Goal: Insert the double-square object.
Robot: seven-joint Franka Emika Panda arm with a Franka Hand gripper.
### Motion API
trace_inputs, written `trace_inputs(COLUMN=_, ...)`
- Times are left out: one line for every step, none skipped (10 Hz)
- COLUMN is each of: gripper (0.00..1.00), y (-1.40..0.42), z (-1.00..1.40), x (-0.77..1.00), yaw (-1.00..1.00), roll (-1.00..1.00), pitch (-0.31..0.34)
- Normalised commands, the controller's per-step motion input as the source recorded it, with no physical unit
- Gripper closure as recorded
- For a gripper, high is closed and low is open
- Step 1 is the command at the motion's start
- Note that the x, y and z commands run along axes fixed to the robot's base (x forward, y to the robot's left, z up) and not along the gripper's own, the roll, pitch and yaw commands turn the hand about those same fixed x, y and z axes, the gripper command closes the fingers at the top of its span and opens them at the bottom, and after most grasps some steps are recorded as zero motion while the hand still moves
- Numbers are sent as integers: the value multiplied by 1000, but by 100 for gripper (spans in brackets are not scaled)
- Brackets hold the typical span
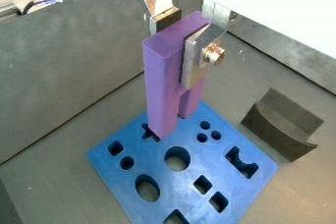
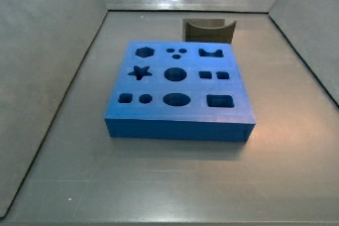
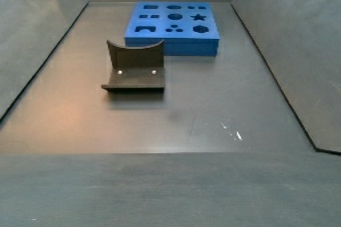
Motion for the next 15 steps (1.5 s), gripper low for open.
trace_inputs(gripper=100, y=-20, z=-323, x=369, yaw=-774, roll=110, pitch=-17)
trace_inputs(gripper=100, y=-34, z=-331, x=437, yaw=-706, roll=120, pitch=-11)
trace_inputs(gripper=100, y=-31, z=-349, x=434, yaw=-709, roll=129, pitch=-11)
trace_inputs(gripper=100, y=-43, z=-354, x=500, yaw=-651, roll=136, pitch=-10)
trace_inputs(gripper=100, y=-66, z=-374, x=643, yaw=-520, roll=146, pitch=-4)
trace_inputs(gripper=100, y=-57, z=-394, x=606, yaw=-557, roll=153, pitch=-6)
trace_inputs(gripper=100, y=-17, z=-383, x=400, yaw=-743, roll=141, pitch=-19)
trace_inputs(gripper=100, y=0, z=-360, x=131, yaw=-966, roll=107, pitch=-31)
trace_inputs(gripper=100, y=0, z=-366, x=77, yaw=-1000, roll=107, pitch=-33)
trace_inputs(gripper=100, y=0, z=-397, x=29, yaw=-1000, roll=119, pitch=-36)
trace_inputs(gripper=100, y=0, z=-389, x=6, yaw=-1000, roll=114, pitch=-37)
trace_inputs(gripper=100, y=0, z=-371, x=0, yaw=-1000, roll=103, pitch=-37)
trace_inputs(gripper=100, y=0, z=-317, x=0, yaw=-1000, roll=79, pitch=-27)
trace_inputs(gripper=100, y=0, z=-251, x=129, yaw=-963, roll=61, pitch=-10)
trace_inputs(gripper=100, y=0, z=-257, x=263, yaw=-846, roll=74, pitch=0)
